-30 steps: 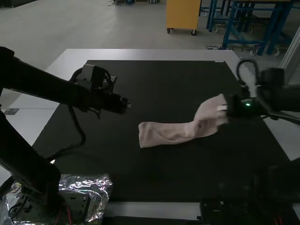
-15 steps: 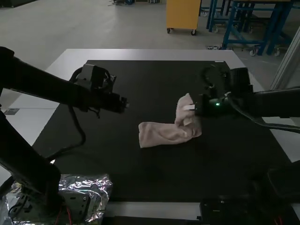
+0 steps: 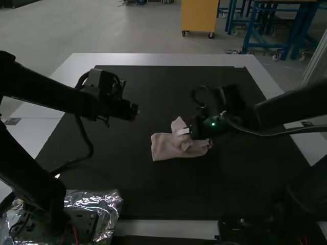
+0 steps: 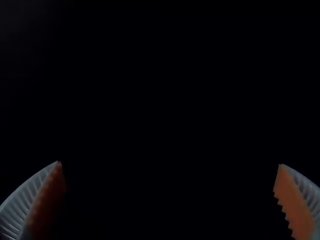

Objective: Fold the towel.

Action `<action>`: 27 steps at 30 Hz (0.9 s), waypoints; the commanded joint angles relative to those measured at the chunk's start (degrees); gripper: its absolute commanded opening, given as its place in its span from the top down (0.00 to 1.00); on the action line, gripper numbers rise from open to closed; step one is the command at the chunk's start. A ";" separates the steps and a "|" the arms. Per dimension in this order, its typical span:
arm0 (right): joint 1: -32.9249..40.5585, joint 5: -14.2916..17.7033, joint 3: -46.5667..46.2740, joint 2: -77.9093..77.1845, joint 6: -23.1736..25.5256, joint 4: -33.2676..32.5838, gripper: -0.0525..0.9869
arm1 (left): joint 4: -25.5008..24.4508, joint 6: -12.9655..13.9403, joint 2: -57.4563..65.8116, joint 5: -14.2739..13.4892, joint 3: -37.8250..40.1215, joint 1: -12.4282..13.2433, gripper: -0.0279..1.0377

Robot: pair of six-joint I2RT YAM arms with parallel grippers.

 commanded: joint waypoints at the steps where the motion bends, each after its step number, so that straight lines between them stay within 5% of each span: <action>1: 1.76 0.33 2.74 1.63 -0.17 0.93 0.97 | 0.66 0.06 -2.39 -1.14 1.37 0.45 0.06; 8: 5.19 -0.64 4.14 5.32 -0.35 2.08 0.94 | 0.49 0.06 -2.39 -1.23 1.37 2.12 0.06; 13: 8.00 -3.19 4.93 4.97 -0.08 0.67 0.48 | 0.57 0.06 -2.47 -1.23 1.37 2.73 0.06; 17: 8.17 -3.72 4.23 -0.39 -2.72 -0.03 0.32 | 0.84 0.06 -2.39 -1.40 1.37 2.56 0.06; 20: 7.65 -2.13 2.12 -4.96 -0.35 3.75 0.38 | 0.93 0.06 -2.39 -1.58 1.37 2.56 0.06; 24: 5.10 -1.25 -0.87 -6.19 -0.78 5.68 0.91 | 1.10 0.06 -2.12 -1.67 1.20 2.56 0.06; 27: 3.25 -1.69 -2.27 -6.01 -1.49 5.94 0.97 | 1.45 0.06 -2.03 -1.84 0.93 2.47 0.06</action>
